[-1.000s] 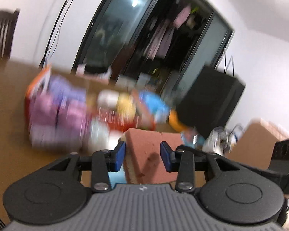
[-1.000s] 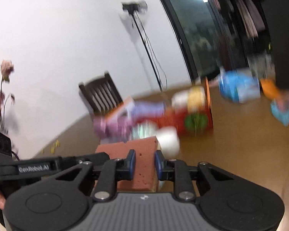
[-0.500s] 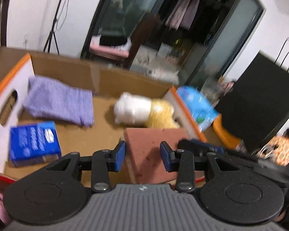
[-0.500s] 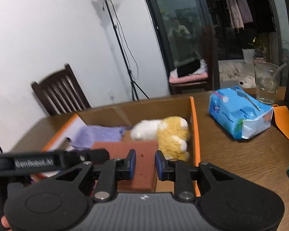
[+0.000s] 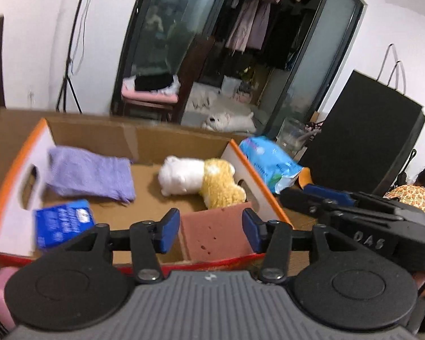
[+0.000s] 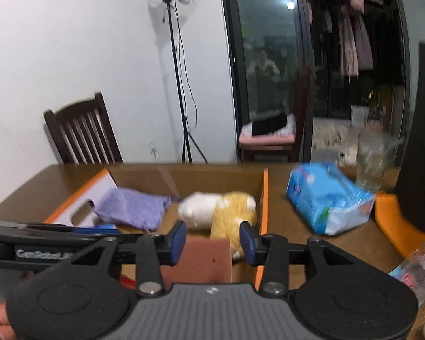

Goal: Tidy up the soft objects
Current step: 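Carry the pink sponge into the cardboard box with both tools and release, then move both tools back to the light-blue fluffy plush on the table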

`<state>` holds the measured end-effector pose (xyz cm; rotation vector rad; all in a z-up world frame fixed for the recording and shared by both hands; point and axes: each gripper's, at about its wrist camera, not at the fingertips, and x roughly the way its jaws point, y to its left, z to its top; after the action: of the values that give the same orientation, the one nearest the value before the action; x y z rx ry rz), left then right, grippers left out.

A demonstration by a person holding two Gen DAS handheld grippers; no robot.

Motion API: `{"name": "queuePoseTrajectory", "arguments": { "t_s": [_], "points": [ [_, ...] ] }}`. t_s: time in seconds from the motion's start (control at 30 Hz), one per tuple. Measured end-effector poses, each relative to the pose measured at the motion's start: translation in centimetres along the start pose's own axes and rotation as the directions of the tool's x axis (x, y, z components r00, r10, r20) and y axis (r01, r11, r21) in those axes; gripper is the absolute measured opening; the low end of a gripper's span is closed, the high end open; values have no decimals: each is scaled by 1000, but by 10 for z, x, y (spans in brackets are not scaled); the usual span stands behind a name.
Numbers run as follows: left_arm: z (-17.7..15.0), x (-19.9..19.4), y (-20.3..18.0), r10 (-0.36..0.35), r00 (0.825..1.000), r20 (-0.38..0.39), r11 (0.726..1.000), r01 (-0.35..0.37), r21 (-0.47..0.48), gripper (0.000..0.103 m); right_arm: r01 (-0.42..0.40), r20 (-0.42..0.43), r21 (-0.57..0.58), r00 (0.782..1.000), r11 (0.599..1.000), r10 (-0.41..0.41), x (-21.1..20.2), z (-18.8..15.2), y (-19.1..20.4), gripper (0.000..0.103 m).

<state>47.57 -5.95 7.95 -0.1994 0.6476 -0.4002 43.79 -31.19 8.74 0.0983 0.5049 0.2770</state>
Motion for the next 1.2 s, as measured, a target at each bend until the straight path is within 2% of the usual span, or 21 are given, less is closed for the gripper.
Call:
{"name": "queuePoseTrajectory", "arguments": {
  "t_s": [0.07,0.17,0.3,0.37,0.47,0.53,0.6,0.67,0.73,0.87,1.03,1.2],
  "points": [
    [-1,-25,-6,32,999,38,999,-33,32,53,-8,28,-3,1000,1000,8,-21,2,2,44],
    [-12,-67,-18,83,990,114,989,-96,111,65,-20,73,-16,997,1000,22,-55,0,6,50],
    [-46,-121,-33,125,971,202,963,-168,209,76,-23,168,-58,985,998,32,-109,-19,14,62],
    [-68,-144,-37,141,961,237,957,-194,217,80,-17,202,-77,979,997,32,-131,-34,17,63],
    [-101,-176,-39,134,949,287,959,-197,203,87,-12,240,-108,970,994,38,-161,-59,22,66],
    [-123,-193,-41,150,936,319,956,-219,194,91,-13,263,-132,964,991,47,-178,-79,27,72],
    [-146,-206,-46,175,924,341,948,-252,196,94,-10,278,-140,959,990,49,-192,-96,31,73],
    [-165,-214,-51,189,918,348,939,-272,209,95,-10,283,-129,958,992,47,-203,-112,34,74],
    [-184,-221,-54,185,922,339,941,-266,211,97,-24,277,-109,959,994,53,-211,-132,37,77],
    [-213,-225,-50,167,944,286,956,-226,188,98,-35,248,-76,967,997,52,-220,-166,41,79],
    [-230,-214,-41,189,963,191,957,-225,185,98,-49,209,-13,977,999,51,-221,-203,47,79],
    [-227,-202,-40,205,965,162,958,-232,172,98,-75,186,-11,980,997,76,-222,-224,58,79]
  ]
}}
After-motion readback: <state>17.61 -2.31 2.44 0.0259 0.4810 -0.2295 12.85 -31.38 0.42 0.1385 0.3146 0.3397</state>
